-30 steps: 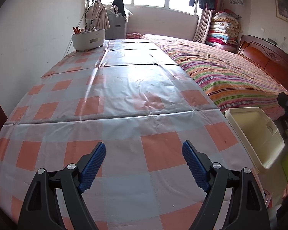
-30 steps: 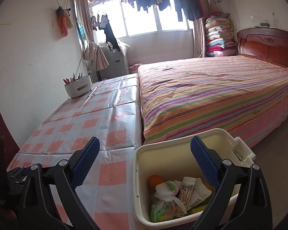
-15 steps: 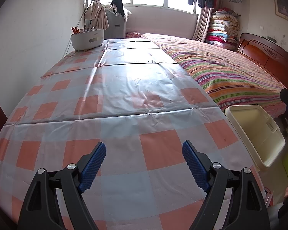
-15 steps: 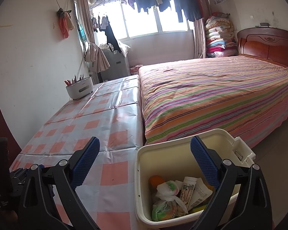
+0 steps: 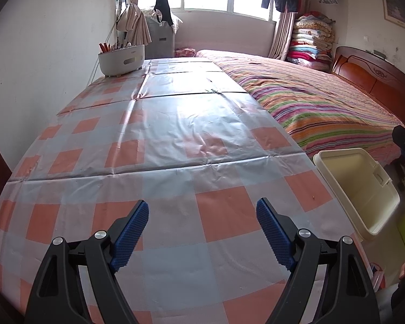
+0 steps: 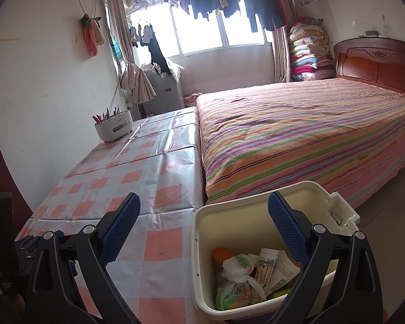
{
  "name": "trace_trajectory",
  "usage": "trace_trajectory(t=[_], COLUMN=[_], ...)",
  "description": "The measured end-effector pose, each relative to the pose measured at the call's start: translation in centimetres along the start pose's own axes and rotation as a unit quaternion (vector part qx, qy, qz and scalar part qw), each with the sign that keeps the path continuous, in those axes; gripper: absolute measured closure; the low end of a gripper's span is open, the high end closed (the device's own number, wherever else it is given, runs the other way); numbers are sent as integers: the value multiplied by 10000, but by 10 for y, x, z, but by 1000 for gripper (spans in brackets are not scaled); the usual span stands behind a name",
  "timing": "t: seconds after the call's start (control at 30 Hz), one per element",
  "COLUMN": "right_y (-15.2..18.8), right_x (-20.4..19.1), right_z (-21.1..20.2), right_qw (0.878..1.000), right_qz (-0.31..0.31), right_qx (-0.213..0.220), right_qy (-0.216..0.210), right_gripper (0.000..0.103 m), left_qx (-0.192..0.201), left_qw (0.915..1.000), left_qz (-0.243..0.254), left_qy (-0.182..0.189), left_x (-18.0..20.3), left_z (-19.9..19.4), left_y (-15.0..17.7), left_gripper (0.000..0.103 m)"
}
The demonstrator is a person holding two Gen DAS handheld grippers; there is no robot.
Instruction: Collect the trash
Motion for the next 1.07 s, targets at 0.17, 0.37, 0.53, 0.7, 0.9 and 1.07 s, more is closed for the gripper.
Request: trace_trajectory(t=[0.17,0.37,0.53,0.7,0.9,1.07], right_y=[-3,-3,-4,-3,-3,-4], right_x=[-1,0,1,3,4,-4], right_z=[-3,-4,-4,-4,-2,3], right_qw=[10000,10000,10000,10000,9999,9997], right_qz=[-5,8,16,30,76,14], right_qx=[16,22,27,41,41,46], right_qy=[-5,2,-3,-8,-119,-226], right_gripper=[9,9,9,9,9,9], left_qx=[-104,-105,-99,-51,-145,-171], left_qw=[9999,9998,9994,9991,9986,9989], left_qz=[66,181,201,213,300,181], left_qy=[-44,57,261,375,411,391], left_x=[2,11,21,28,33,27], left_z=[4,2,-1,-2,2,4], left_y=[1,3,3,0,2,1], left_gripper=[23,23,23,23,23,23])
Point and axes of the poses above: each gripper's, at about its wrist camera, not at the fingertips, and z roughly the way its jaws point, x to its right, y to its underside, the point moved 3 cm from there along z, roughly the way its jaws point, and after that the axes turned 12 degrees about -z, right-handed, at the moved point
